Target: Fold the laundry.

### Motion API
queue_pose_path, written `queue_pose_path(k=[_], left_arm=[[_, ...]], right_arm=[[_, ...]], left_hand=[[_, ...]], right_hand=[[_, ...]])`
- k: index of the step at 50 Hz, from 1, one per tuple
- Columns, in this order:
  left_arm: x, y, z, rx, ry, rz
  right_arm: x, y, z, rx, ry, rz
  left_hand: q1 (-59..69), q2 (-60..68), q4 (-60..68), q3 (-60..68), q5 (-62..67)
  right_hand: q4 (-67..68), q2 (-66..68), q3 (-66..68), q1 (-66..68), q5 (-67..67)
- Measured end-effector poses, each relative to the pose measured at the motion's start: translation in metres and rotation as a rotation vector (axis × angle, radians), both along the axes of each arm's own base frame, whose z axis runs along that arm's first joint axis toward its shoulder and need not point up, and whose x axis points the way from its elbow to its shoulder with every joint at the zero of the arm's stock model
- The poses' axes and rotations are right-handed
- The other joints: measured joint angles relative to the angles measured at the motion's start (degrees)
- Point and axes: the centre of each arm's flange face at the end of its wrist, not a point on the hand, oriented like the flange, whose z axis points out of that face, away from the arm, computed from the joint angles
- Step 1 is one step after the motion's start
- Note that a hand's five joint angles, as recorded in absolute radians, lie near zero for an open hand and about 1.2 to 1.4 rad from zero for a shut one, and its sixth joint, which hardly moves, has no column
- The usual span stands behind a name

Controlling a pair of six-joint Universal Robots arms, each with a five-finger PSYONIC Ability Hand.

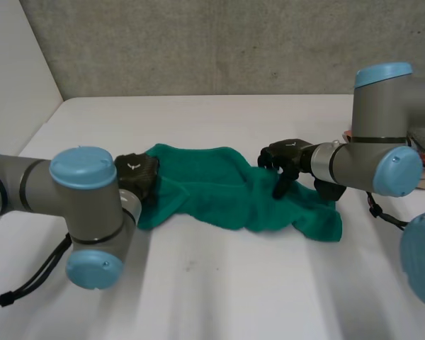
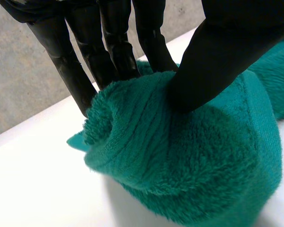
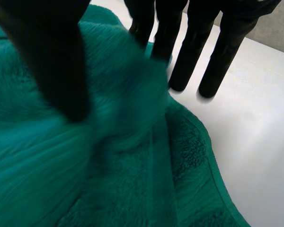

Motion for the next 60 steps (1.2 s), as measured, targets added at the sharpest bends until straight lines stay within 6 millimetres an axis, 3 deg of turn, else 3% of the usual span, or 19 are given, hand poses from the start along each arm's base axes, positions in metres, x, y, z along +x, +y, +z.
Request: queue_pose_path(k=[3,7,11,14,19,21,24,26,30,32,34,38,40,41,48,49,50,53,60], left_arm=[[0.002,-0.012,0.006,-0.019,0.018,-0.009],[0.003,-0.035,0.026,-0.091,0.053,-0.015],[0.007,-0.072,0.07,-0.264,0.11,-0.003],[0.012,-0.098,0.115,-0.447,0.17,0.0],[0.019,-0.116,0.185,-0.734,0.255,-0.021],[0.023,-0.119,0.209,-0.83,0.282,-0.029],[0.028,-0.119,0.223,-0.888,0.302,-0.034],[0.03,-0.12,0.223,-0.89,0.307,-0.035],[0.036,-0.119,0.202,-0.816,0.298,-0.032],[0.04,-0.114,0.178,-0.732,0.277,-0.034],[0.042,-0.107,0.158,-0.658,0.256,-0.045],[0.046,-0.081,0.108,-0.469,0.201,-0.092],[0.047,-0.069,0.09,-0.395,0.181,-0.109],[0.049,-0.056,0.074,-0.329,0.162,-0.121],[0.064,-0.007,0.025,-0.105,0.019,-0.129],[0.066,-0.005,0.024,-0.096,0.006,-0.128],[0.07,0.001,0.02,-0.074,-0.036,-0.122],[0.077,0.007,0.02,-0.056,-0.119,-0.111],[0.078,0.012,0.05,-0.14,-0.236,-0.079]], right_arm=[[0.004,-0.007,0.001,-0.03,-0.024,-0.008],[0.01,-0.024,0.024,-0.175,-0.083,-0.038],[0.012,-0.046,0.077,-0.457,-0.171,-0.115],[0.01,-0.055,0.125,-0.67,-0.249,-0.176],[0.002,-0.048,0.204,-0.967,-0.383,-0.242],[-0.001,-0.04,0.223,-1.032,-0.405,-0.248],[-0.005,-0.03,0.231,-1.06,-0.386,-0.244],[-0.007,-0.023,0.227,-1.056,-0.345,-0.237],[-0.011,-0.012,0.2,-0.997,-0.212,-0.216],[-0.015,-0.002,0.167,-0.914,-0.088,-0.186],[-0.017,0.006,0.146,-0.854,-0.019,-0.162],[-0.025,0.035,0.082,-0.638,0.15,-0.076],[-0.026,0.045,0.066,-0.581,0.181,-0.052],[-0.026,0.056,0.047,-0.518,0.211,-0.025],[-0.026,0.083,-0.004,-0.364,0.273,0.04],[-0.026,0.085,-0.009,-0.352,0.277,0.044],[-0.026,0.087,-0.013,-0.342,0.28,0.048],[-0.026,0.089,-0.018,-0.328,0.284,0.052],[-0.027,0.092,-0.023,-0.323,0.284,0.051]], left_hand=[[0.0,0.0,0.0,0.0,0.0],[0.0,0.1,0.0,0.0,0.0],[0.0,0.2,0.1,0.1,0.0],[0.0,0.2,0.1,0.1,0.0],[0.0,0.2,0.3,0.1,0.0],[0.0,0.2,0.3,0.1,0.0],[0.0,0.2,0.3,0.1,0.0],[0.0,0.2,0.3,0.1,0.0],[0.0,0.2,0.3,0.1,0.0],[0.0,0.3,0.3,0.2,0.0],[0.0,0.3,0.3,0.3,0.0],[0.0,0.3,0.3,0.3,0.0],[0.0,0.3,0.3,0.3,0.0],[0.0,0.3,0.3,0.3,0.0],[-4.3,-5.3,-5.6,-5.2,-3.6],[-6.2,-7.9,-7.3,-7.8,-5.2],[-23.0,-21.9,-22.1,-21.5,-19.9],[-39.3,-38.5,-39.0,-38.1,-36.8],[-42.8,-45.9,-46.6,-45.7,-44.8]], right_hand=[[19.3,19.3,19.1,17.7,20.0],[22.1,20.4,21.2,17.7,21.0],[22.1,20.4,21.3,17.7,21.0],[22.1,20.4,21.3,17.7,21.0],[22.2,20.4,21.3,17.7,21.0],[22.2,20.4,21.3,17.7,21.0],[22.2,20.4,21.3,17.7,21.0],[22.2,20.4,21.4,17.7,21.0],[22.2,20.4,21.7,17.7,21.0],[22.2,20.4,21.7,17.7,21.0],[22.2,20.4,21.8,17.7,21.0],[22.3,20.4,21.8,17.7,21.0],[22.3,20.4,21.8,17.7,21.0],[22.4,20.4,21.8,17.7,21.0],[22.4,20.4,21.8,17.7,21.0],[22.4,20.4,21.8,17.7,21.0],[22.4,20.4,21.8,17.7,21.0],[22.4,20.4,21.8,17.7,21.0],[22.4,20.4,21.8,17.7,21.0]])
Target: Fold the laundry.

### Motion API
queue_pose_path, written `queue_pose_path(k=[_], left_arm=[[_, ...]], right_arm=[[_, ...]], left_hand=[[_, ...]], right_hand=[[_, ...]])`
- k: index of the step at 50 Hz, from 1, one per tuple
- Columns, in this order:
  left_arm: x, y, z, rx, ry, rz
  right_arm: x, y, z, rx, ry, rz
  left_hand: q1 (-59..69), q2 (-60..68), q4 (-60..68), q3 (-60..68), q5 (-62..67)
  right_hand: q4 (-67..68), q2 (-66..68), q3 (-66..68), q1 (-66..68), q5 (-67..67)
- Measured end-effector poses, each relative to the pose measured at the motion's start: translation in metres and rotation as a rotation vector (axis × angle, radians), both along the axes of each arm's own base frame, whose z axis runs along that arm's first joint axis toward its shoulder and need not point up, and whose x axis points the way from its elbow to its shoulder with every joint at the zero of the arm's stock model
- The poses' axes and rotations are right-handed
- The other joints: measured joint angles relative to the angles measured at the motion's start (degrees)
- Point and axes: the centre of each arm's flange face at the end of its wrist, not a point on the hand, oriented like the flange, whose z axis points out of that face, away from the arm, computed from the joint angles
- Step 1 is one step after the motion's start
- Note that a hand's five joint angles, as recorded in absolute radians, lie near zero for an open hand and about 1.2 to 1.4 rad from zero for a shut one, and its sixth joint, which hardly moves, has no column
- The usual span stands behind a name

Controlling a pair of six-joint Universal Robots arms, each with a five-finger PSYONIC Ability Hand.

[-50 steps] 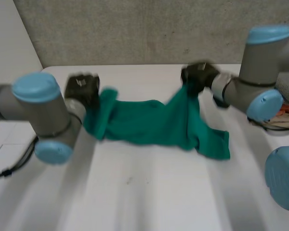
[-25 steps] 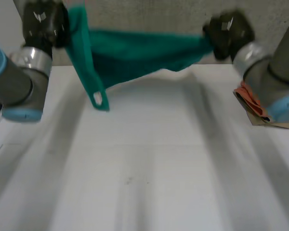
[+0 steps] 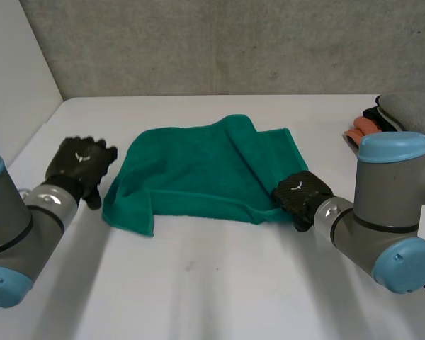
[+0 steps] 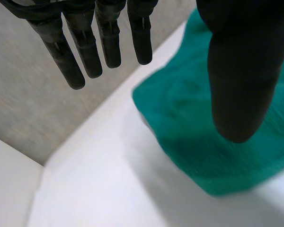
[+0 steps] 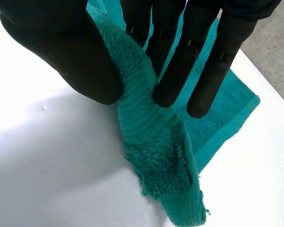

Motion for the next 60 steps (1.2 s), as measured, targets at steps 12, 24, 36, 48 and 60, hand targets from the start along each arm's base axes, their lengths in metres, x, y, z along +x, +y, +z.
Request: queue_pose_path(k=[12,24,36,48,60], left_arm=[[-0.066,0.02,0.001,0.005,0.185,0.016],[-0.091,0.017,-0.079,0.11,0.102,0.136],[-0.062,-0.012,-0.081,0.045,0.084,0.299],[-0.019,-0.02,-0.061,-0.019,0.011,0.361],[-0.005,-0.007,-0.027,-0.083,-0.013,0.23]], right_arm=[[-0.004,0.003,-0.007,0.004,0.001,-0.006],[-0.005,0.004,-0.009,0.01,0.007,-0.006],[-0.005,0.003,-0.008,0.007,0.006,-0.007],[-0.004,0.001,-0.005,-0.005,0.002,-0.005],[-0.004,-0.006,0.03,-0.108,-0.003,0.001]], left_hand=[[0.0,0.0,0.0,0.0,0.0],[0.0,0.0,0.0,0.0,0.0],[0.0,0.0,0.0,0.0,0.0],[22.9,21.9,21.3,20.7,21.4],[43.9,45.9,46.7,45.8,44.0]], right_hand=[[0.0,0.0,0.0,0.0,0.0],[0.0,0.0,0.0,0.0,0.0],[0.0,0.0,0.0,0.0,0.0],[0.0,0.0,0.0,0.0,0.0],[0.0,0.0,0.0,0.0,0.0]])
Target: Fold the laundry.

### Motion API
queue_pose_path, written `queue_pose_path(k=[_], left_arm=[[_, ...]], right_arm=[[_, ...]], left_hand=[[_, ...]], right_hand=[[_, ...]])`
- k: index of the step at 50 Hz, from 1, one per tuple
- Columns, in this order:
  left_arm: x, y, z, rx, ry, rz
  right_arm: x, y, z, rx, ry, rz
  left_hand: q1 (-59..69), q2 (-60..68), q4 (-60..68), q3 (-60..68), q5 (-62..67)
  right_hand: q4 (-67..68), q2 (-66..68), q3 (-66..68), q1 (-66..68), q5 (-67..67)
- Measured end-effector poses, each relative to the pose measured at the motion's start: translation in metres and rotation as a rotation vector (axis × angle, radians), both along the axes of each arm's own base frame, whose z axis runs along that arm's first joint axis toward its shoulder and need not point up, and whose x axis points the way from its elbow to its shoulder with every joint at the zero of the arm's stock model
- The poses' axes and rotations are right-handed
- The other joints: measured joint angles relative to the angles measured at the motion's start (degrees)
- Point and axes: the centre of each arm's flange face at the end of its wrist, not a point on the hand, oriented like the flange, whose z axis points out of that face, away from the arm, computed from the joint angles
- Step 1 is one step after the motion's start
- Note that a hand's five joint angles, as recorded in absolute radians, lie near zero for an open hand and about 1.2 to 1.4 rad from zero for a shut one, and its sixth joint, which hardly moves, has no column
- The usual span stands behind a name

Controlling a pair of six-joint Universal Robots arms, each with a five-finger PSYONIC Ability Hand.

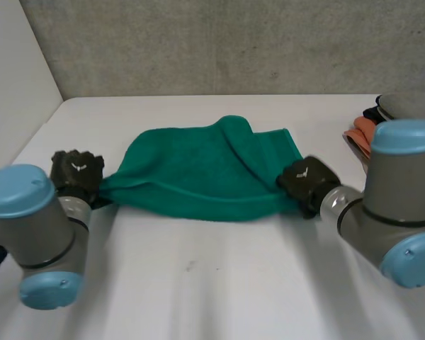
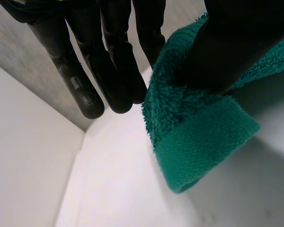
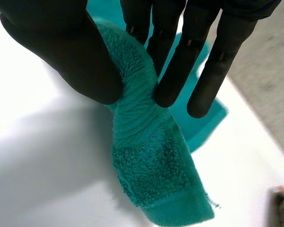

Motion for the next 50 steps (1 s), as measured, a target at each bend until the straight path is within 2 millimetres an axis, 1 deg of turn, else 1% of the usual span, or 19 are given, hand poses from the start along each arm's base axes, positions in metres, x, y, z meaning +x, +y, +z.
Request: queue_pose_path(k=[4,9,10,11,14,18,21,27,28,31,32,33,35,36,38,42,43,47,50], left_arm=[[0.003,0.012,0.038,-0.061,0.025,-0.039],[0.008,0.033,0.094,-0.141,0.055,-0.108],[0.009,0.035,0.098,-0.146,0.057,-0.114],[0.011,0.041,0.111,-0.156,0.06,-0.133],[0.016,0.048,0.13,-0.143,0.058,-0.172],[0.022,0.046,0.134,-0.066,0.046,-0.206],[0.023,0.038,0.125,0.008,0.038,-0.216],[0.017,-0.007,0.082,0.166,0.019,-0.217],[0.015,-0.015,0.078,0.173,0.017,-0.215],[0.007,-0.038,0.072,0.149,0.018,-0.214],[0.005,-0.042,0.072,0.141,0.019,-0.215],[-0.001,-0.055,0.076,0.093,0.026,-0.219],[-0.004,-0.059,0.078,0.075,0.028,-0.22],[-0.014,-0.077,0.091,-0.035,0.046,-0.23],[-0.027,-0.1,0.126,-0.269,0.087,-0.244],[-0.036,-0.116,0.179,-0.589,0.151,-0.251],[-0.038,-0.118,0.198,-0.703,0.177,-0.253],[-0.037,-0.119,0.23,-0.877,0.232,-0.246],[-0.035,-0.12,0.232,-0.894,0.253,-0.238]], right_arm=[[-0.006,-0.002,0.039,-0.097,0.014,-0.004],[-0.024,0.001,0.104,-0.236,0.032,-0.026],[-0.025,0.002,0.111,-0.248,0.033,-0.029],[-0.031,0.005,0.129,-0.281,0.034,-0.038],[-0.038,0.01,0.154,-0.31,0.04,-0.05],[-0.045,0.014,0.167,-0.295,0.074,-0.051],[-0.046,0.011,0.162,-0.265,0.115,-0.045],[-0.038,-0.021,0.127,-0.186,0.213,-0.027],[-0.034,-0.032,0.118,-0.175,0.22,-0.031],[-0.026,-0.056,0.108,-0.179,0.196,-0.057],[-0.025,-0.06,0.107,-0.183,0.188,-0.063],[-0.02,-0.072,0.107,-0.206,0.155,-0.083],[-0.018,-0.077,0.107,-0.215,0.141,-0.09],[-0.011,-0.096,0.113,-0.278,0.064,-0.123],[-0.002,-0.122,0.138,-0.427,-0.087,-0.168],[0.003,-0.14,0.179,-0.638,-0.28,-0.205],[0.003,-0.143,0.197,-0.724,-0.352,-0.215],[0.001,-0.142,0.232,-0.888,-0.479,-0.224],[0.0,-0.139,0.239,-0.925,-0.507,-0.223]], left_hand=[[0.0,0.1,0.0,0.0,0.0],[0.0,0.1,0.2,0.0,0.0],[0.0,0.1,0.2,0.0,0.0],[0.0,0.2,0.2,0.0,0.0],[0.0,0.2,0.2,0.0,0.0],[0.0,0.2,0.2,0.1,0.0],[0.0,0.2,0.2,0.2,0.0],[0.0,0.3,0.2,0.2,0.0],[0.0,0.3,0.2,0.2,0.0],[0.0,0.3,0.2,0.2,0.0],[0.0,0.3,0.2,0.2,0.0],[0.0,0.3,0.2,0.2,0.0],[0.0,0.3,0.2,0.2,0.0],[0.0,0.3,0.2,0.2,0.0],[0.0,0.3,0.2,0.3,0.0],[0.0,0.3,0.2,0.3,0.0],[0.0,0.3,0.2,0.3,0.0],[0.0,0.3,0.2,0.3,0.0],[0.0,0.3,0.2,0.3,0.0]], right_hand=[[0.0,0.0,0.0,0.0,0.0],[0.0,0.0,0.0,0.0,0.0],[0.0,0.0,0.0,0.0,0.0],[0.0,0.0,0.1,0.0,0.0],[0.0,0.0,0.1,0.0,0.0],[0.0,0.0,0.1,0.0,0.0],[0.0,0.0,0.1,0.0,0.0],[0.0,0.0,0.1,0.0,0.0],[0.0,0.0,0.1,0.0,0.0],[0.0,0.0,0.1,0.0,0.3],[0.0,0.0,0.1,0.0,0.4],[0.0,0.0,0.1,0.0,0.6],[0.0,0.0,0.1,0.0,0.6],[0.0,0.0,0.1,0.0,0.7],[0.0,0.0,0.1,0.0,0.7],[0.0,0.0,0.1,0.0,0.7],[0.0,0.0,0.1,0.0,0.8],[0.0,0.0,0.1,0.0,1.1],[0.0,0.0,0.1,0.0,1.2]])
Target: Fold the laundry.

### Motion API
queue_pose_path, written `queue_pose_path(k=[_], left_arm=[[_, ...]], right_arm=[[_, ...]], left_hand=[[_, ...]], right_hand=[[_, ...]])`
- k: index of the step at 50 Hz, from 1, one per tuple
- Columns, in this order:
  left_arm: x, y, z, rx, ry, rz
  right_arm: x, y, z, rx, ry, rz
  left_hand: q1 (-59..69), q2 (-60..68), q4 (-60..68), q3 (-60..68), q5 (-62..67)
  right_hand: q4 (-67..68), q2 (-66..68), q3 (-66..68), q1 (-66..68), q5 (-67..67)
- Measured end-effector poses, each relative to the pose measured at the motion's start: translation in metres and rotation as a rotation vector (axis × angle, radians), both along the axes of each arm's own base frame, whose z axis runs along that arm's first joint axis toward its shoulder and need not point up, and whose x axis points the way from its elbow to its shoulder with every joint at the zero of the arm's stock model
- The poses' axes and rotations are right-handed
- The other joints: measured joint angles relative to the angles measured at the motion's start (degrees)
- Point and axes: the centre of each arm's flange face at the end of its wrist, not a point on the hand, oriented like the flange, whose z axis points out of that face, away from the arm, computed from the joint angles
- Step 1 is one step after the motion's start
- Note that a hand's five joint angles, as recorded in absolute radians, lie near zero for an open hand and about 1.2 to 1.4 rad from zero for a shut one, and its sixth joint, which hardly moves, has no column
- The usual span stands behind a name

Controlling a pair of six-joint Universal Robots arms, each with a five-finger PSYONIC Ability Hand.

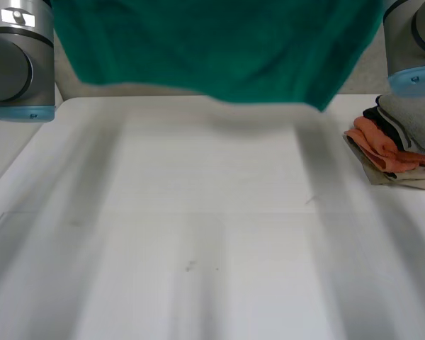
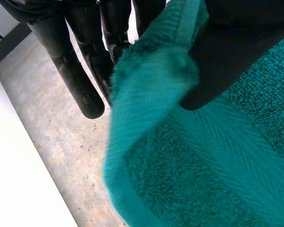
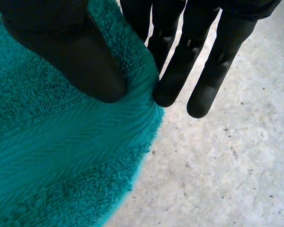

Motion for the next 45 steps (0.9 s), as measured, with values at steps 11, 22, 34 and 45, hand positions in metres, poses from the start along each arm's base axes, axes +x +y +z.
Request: queue_pose_path(k=[11,22,34,45], left_arm=[[0.002,0.0,-0.092,0.284,-0.086,-0.023],[0.012,0.042,-0.224,0.68,-0.24,-0.053],[0.048,0.123,-0.27,0.963,-0.582,0.054],[0.083,0.21,-0.242,1.296,-0.836,0.024]], right_arm=[[0.002,0.004,-0.082,0.29,0.13,0.041],[-0.007,0.042,-0.225,0.814,0.346,0.102],[-0.034,0.104,-0.269,1.056,0.671,0.085],[-0.093,0.17,-0.231,1.148,0.99,0.048]], left_hand=[[0.0,0.0,0.0,0.0,0.0],[0.0,0.0,0.0,0.0,0.0],[0.0,0.1,0.0,0.0,0.0],[0.0,0.0,0.0,0.0,0.0]], right_hand=[[0.0,0.0,0.3,0.0,0.0],[0.0,0.0,0.3,0.0,0.0],[0.0,0.0,0.3,0.0,0.0],[0.0,0.0,0.5,0.0,1.1]])
